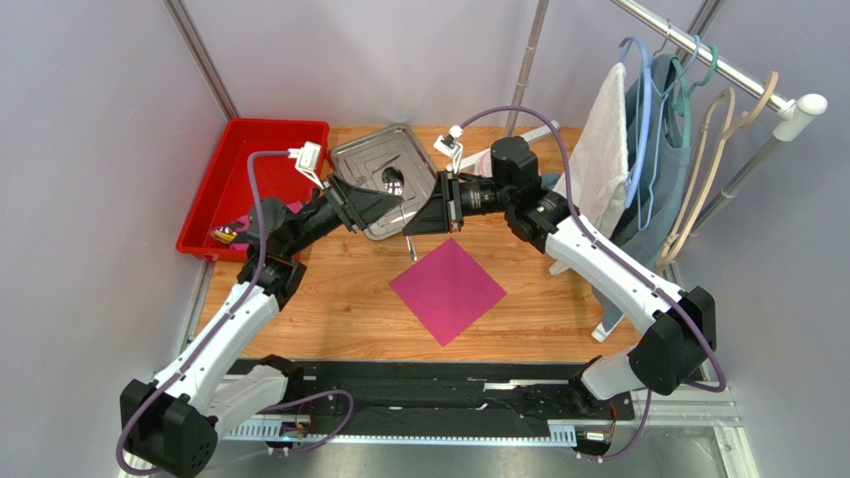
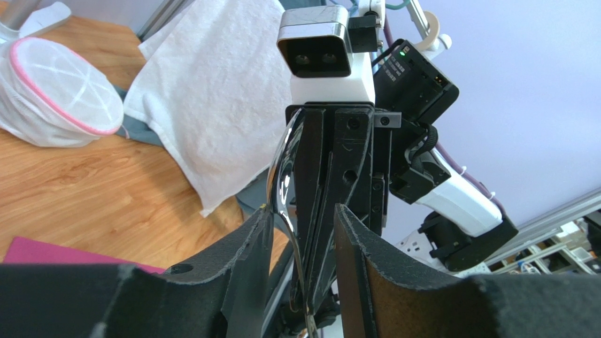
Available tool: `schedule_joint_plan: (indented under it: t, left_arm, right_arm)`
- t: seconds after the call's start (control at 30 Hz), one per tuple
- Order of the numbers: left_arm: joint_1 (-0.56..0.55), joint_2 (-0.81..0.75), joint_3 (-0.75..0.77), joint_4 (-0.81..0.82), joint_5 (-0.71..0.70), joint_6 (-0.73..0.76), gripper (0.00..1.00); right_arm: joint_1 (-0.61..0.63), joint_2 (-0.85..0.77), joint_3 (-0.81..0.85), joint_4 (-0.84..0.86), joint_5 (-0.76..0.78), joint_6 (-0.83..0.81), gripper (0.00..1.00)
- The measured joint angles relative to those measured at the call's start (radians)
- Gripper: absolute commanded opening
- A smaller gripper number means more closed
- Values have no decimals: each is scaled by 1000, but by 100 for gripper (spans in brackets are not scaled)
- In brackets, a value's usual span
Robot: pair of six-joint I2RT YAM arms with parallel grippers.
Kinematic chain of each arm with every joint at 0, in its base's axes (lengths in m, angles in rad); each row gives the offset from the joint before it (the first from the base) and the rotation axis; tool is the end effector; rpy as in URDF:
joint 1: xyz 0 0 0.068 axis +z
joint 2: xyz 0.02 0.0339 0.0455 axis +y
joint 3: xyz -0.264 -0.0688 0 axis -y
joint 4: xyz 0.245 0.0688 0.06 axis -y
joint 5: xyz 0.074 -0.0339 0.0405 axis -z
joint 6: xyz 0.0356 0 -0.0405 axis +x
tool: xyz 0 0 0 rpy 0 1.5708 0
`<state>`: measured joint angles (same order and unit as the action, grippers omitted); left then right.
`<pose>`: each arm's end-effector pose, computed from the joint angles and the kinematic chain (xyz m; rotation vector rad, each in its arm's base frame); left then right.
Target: Place the utensils on the paper napkin and roll it up
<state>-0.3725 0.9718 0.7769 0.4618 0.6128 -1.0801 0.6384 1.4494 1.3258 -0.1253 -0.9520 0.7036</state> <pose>0.1999 -0.1001 0.3702 0.0607 1.5506 -1.5863 0.2480 0.2201 0.3816 -0.7210 1.9834 1.7380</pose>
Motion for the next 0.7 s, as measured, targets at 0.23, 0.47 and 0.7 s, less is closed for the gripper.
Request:
schedule_joint_plan:
  t: [0.23, 0.47, 0.7]
  left_arm:
    - [-11, 1, -11, 7, -20, -41, 0]
    - [-17, 0, -13, -72, -36, -56, 0]
    - [-17, 45, -9, -237, -125, -34, 0]
  right_arm:
    - [21, 0, -1, 24, 1, 10, 12]
    - [22, 1, 51, -139, 115, -88, 60]
    - [24, 2, 245, -356, 414, -248, 52]
